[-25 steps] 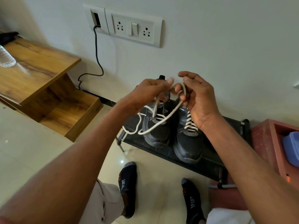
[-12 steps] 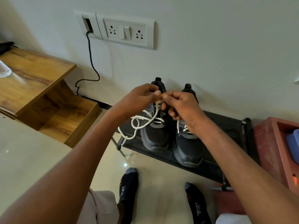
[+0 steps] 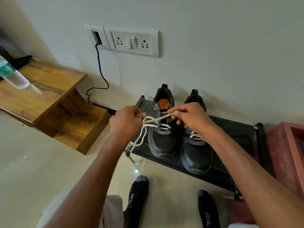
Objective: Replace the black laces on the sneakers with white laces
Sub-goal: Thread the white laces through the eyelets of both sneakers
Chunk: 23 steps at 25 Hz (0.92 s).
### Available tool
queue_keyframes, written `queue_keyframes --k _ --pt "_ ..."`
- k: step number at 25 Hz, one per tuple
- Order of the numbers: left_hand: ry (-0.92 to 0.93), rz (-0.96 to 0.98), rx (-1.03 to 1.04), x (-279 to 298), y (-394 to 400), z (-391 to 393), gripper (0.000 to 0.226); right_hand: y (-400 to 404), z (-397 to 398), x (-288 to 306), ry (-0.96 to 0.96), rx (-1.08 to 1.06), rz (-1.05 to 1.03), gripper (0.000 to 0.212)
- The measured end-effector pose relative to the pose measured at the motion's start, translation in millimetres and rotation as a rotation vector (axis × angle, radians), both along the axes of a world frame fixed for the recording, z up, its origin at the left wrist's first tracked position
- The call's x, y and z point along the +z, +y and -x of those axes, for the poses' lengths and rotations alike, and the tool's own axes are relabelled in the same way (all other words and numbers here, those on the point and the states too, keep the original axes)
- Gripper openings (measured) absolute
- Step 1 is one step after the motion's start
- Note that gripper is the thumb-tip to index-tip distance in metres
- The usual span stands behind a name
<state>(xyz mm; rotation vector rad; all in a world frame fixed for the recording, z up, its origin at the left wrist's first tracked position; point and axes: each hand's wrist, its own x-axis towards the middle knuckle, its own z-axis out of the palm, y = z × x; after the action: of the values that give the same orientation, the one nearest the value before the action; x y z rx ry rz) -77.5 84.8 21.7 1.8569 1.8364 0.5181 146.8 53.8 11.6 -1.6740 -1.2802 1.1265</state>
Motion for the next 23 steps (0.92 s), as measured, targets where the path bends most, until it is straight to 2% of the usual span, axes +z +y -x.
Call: queue_keyframes --k 2,4,6,9,13,16,18,20,23 --pt "-0.122 0.000 -0.133 -1 3 -19 0.029 0 4 1 -0.018 0.033 -0.042 0.013" --pt "-0.276 0.106 -0.264 -1 7 -39 0.029 2 5 0 0.007 -0.034 -0.092 0.005" --pt "-0.348 0.200 -0.332 -3 11 -51 0.018 5 3 -1 0.068 -0.113 -0.099 0.010" --pt "-0.380 0.204 -0.333 -7 18 -55 0.014 8 2 -3 0.104 -0.096 -0.045 0.021" --pt "-0.356 0.221 -0.240 -11 29 -49 0.004 11 12 -11 -0.060 -0.023 -0.115 0.033" --pt "-0.289 0.190 -0.205 -16 33 -42 0.018 9 18 -18 -0.417 0.083 -0.139 0.051" --pt "-0.202 0.135 -0.237 -19 33 -40 0.015 6 20 -22 -0.590 0.177 -0.094 0.067" --pt "-0.105 0.097 -0.303 -22 30 -42 0.009 3 20 -24 -0.593 0.206 -0.081 0.068" --pt "-0.082 0.093 -0.363 -30 23 -48 0.012 4 16 -24 -0.583 0.187 -0.088 0.064"
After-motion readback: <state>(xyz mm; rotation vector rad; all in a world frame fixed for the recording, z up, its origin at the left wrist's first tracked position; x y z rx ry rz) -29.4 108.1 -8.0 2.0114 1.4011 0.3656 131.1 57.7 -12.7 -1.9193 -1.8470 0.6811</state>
